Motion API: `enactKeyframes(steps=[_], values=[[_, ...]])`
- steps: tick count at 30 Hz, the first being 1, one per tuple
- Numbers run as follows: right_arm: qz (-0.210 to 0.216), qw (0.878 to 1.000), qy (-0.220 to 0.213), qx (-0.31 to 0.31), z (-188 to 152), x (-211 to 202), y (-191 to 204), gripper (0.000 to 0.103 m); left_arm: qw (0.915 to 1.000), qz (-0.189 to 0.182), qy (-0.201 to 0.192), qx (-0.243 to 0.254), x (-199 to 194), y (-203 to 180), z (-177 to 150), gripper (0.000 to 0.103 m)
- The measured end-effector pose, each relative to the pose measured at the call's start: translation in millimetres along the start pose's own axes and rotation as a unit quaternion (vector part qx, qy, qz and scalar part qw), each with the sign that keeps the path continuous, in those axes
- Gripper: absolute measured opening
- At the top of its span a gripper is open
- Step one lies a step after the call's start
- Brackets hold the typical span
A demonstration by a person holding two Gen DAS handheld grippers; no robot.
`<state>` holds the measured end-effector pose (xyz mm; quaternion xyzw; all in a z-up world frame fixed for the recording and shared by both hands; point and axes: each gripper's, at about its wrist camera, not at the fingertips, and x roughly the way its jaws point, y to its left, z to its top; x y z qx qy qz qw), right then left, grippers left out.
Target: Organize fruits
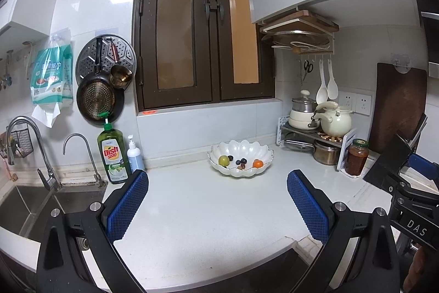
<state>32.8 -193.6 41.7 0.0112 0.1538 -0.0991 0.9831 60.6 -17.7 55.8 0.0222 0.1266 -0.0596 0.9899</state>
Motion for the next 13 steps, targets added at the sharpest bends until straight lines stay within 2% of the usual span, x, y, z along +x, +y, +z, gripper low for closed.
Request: enactKeyframes(steps=[13], values=[[-0.002,1.0,0.001,0.002,-1.1,-5.7,3.1,0.086,1.0,0.002,-0.001,-0.002,-7.8,-3.4,1.8,0.103]])
